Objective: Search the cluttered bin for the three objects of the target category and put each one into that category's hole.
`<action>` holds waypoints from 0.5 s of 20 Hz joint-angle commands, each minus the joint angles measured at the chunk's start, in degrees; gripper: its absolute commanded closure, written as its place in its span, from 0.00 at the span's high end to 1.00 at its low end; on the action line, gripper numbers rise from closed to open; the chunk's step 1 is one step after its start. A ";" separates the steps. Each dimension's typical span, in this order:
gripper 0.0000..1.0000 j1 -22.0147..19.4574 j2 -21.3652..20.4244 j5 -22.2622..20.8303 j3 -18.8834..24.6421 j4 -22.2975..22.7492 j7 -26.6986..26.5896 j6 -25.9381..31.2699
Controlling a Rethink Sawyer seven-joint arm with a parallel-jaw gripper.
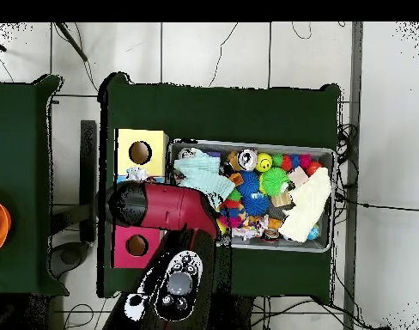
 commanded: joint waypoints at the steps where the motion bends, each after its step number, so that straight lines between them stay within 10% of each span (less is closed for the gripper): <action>1: 1.00 -0.02 3.57 -3.56 4.78 0.00 2.05 0.04; 10: 1.00 0.93 2.02 -3.16 4.01 -2.21 2.78 5.93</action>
